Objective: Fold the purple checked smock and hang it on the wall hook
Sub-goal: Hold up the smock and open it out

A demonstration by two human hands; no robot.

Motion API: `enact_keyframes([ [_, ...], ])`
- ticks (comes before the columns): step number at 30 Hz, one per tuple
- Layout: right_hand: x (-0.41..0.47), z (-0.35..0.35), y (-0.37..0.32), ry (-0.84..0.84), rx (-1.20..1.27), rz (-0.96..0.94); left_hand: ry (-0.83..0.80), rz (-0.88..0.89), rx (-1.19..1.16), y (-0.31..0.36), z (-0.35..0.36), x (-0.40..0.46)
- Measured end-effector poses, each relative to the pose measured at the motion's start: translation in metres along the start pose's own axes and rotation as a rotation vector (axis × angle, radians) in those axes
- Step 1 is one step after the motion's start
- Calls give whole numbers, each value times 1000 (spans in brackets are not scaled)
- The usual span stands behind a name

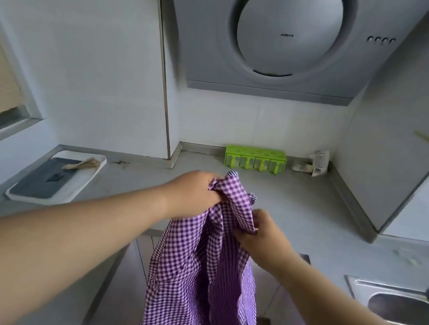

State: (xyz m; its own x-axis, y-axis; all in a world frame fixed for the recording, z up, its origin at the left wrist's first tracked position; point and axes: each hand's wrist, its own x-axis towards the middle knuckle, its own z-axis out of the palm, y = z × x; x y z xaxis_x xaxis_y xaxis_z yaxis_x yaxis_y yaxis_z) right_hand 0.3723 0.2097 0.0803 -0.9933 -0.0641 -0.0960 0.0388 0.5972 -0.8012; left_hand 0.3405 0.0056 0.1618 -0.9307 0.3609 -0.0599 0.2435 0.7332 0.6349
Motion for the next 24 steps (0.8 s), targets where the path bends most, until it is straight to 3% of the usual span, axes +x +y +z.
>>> enact_keyframes([
  [3,1,17,22,-9,-20,96,8,-7,-1,-9,-5,2],
  [7,9,2,32,-15,-157,47,50,-76,40,-35,-13,3],
  [11,36,-60,23,166,-682,-74,65,-136,-23,-57,-11,5],
  [13,34,-60,12,94,-705,-117,17,-135,-53,-58,-3,5],
  [17,20,6,4,-74,-383,-186,-66,-61,-59,-52,11,3],
  [20,21,24,27,-72,-231,-18,-139,-114,35,-71,12,5],
  [22,13,26,45,-221,-301,74,-272,-243,203,-95,12,0],
  [24,8,23,74,-408,-471,79,-412,-244,453,-115,18,-9],
])
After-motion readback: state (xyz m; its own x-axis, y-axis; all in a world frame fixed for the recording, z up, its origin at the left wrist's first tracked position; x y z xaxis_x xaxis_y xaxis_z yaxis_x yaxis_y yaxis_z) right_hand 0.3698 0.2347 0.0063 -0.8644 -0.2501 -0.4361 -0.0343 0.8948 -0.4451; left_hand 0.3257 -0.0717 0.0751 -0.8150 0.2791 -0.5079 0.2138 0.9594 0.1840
